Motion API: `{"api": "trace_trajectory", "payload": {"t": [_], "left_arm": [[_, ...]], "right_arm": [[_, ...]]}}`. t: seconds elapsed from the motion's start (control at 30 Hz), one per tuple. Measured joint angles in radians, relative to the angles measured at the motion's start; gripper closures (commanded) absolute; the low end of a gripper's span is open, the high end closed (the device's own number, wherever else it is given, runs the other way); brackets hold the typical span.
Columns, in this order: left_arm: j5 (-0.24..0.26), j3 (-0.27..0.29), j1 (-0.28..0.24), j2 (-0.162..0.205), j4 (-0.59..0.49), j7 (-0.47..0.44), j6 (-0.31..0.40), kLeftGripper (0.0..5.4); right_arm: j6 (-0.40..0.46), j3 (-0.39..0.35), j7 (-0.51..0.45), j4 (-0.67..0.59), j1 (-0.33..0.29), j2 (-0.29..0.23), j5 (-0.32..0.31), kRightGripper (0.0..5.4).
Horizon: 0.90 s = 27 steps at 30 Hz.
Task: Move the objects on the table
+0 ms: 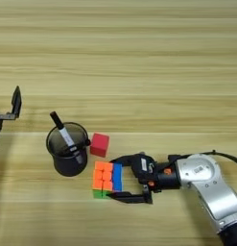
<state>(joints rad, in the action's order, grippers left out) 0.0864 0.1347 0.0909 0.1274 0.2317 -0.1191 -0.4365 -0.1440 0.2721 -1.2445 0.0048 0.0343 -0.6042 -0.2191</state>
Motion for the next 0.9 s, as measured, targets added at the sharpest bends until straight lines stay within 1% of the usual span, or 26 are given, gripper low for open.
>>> {"api": "trace_trajectory", "payload": {"t": [0.17, 0.33, 0.4, 0.5, 0.53, 0.6, 0.7, 0.73, 0.77, 0.8, 0.83, 0.87, 0.9], "left_arm": [[0.0, 0.001, 0.002, 0.001, 0.015, -0.001, -0.001, 0.0], [0.0, 0.004, 0.008, 0.002, 0.025, -0.002, -0.002, 0.0], [0.0, 0.005, 0.013, 0.003, 0.032, -0.002, -0.003, 0.0], [0.0, 0.006, 0.016, 0.004, 0.042, -0.002, -0.004, 0.0], [0.0, 0.007, 0.018, 0.004, 0.046, -0.002, -0.004, 0.0], [0.0, 0.006, 0.023, 0.004, 0.047, -0.002, -0.005, 0.0], [0.0, 0.006, 0.026, 0.004, 0.047, -0.002, -0.006, 0.0], [0.0, 0.006, 0.026, 0.004, 0.047, -0.002, -0.006, 0.0], [0.0, 0.006, 0.027, 0.004, 0.047, -0.002, -0.006, 0.0], [0.0, 0.005, 0.027, 0.004, 0.047, -0.001, -0.006, 0.0], [0.0, 0.005, 0.027, 0.003, 0.048, -0.001, -0.007, 0.0], [0.0, 0.005, 0.027, 0.003, 0.049, -0.001, -0.008, 0.0], [-0.001, 0.003, 0.028, 0.002, 0.051, -0.001, -0.008, 0.0]], "right_arm": [[-0.002, 0.0, 0.008, 0.013, 0.005, 0.017, -0.001, 2.04], [-0.002, -0.01, 0.014, 0.021, 0.011, 0.019, -0.01, 2.04], [0.0, -0.047, 0.016, -0.013, 0.012, 0.019, -0.052, 2.04], [0.006, -0.127, 0.017, -0.055, 0.009, 0.011, -0.137, 2.04], [0.008, -0.169, 0.018, -0.07, 0.009, -0.005, -0.166, 2.04], [0.017, -0.215, 0.019, -0.079, 0.009, -0.021, -0.198, 2.04], [0.026, -0.283, 0.038, -0.085, 0.009, -0.028, -0.236, 2.04], [0.026, -0.292, 0.042, -0.083, 0.011, -0.028, -0.236, 2.04], [0.026, -0.31, 0.067, -0.066, 0.019, -0.028, -0.234, 2.04], [0.024, -0.31, 0.073, -0.062, 0.022, -0.027, -0.229, 2.04], [0.023, -0.312, 0.127, -0.015, 0.044, -0.021, -0.185, 2.05], [0.022, -0.314, 0.156, 0.01, 0.056, -0.019, -0.164, 2.05], [0.025, -0.319, 0.216, 0.06, 0.082, -0.012, -0.123, 2.05]]}}
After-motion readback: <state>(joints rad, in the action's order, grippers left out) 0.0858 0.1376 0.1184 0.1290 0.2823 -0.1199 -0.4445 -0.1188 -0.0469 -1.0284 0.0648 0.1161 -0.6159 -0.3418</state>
